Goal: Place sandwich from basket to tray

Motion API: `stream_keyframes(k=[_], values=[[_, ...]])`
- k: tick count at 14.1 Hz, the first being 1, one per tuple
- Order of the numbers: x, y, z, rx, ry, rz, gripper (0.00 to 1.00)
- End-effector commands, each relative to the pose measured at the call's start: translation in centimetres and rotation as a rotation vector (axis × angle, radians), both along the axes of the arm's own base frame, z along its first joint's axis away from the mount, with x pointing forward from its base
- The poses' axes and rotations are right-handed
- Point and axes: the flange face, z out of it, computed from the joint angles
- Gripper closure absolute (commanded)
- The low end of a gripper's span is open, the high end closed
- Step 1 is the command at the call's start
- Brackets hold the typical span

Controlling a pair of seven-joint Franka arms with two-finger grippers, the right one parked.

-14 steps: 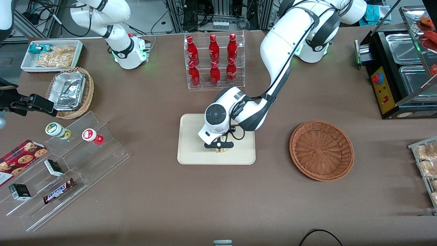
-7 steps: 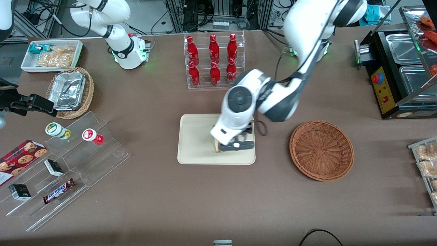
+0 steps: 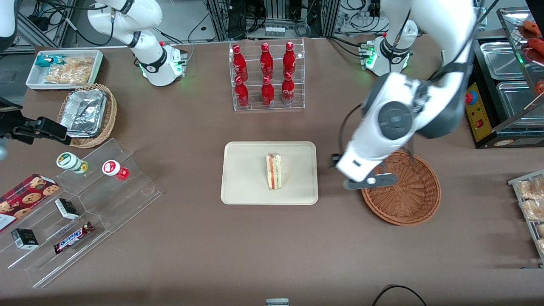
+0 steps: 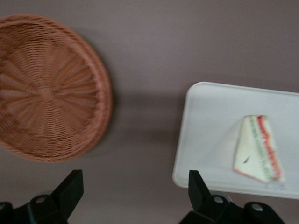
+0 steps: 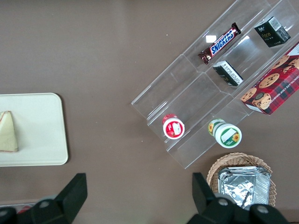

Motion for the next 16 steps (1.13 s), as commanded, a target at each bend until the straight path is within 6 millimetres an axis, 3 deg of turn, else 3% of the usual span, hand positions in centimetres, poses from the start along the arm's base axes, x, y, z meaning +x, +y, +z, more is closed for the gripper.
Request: stream_keyframes(k=[1,3,5,9,11,16], values=[[-3.6,6.8,4.0,0.01,0.0,-0.034,0.01],[-4.2,10.1,7.0,0.009,0.011,-0.046,0.01],[-4.8,11.8,9.6,0.011,-0.001,-0.035,0.0],[-4.7,17.5,12.6,0.016,0.003,-0.039,0.0],[-4.5,18.5,13.0,0.014,0.014,-0.034,0.0],[-3.6,18.6,15.1,0.012,-0.037,-0.027,0.0]])
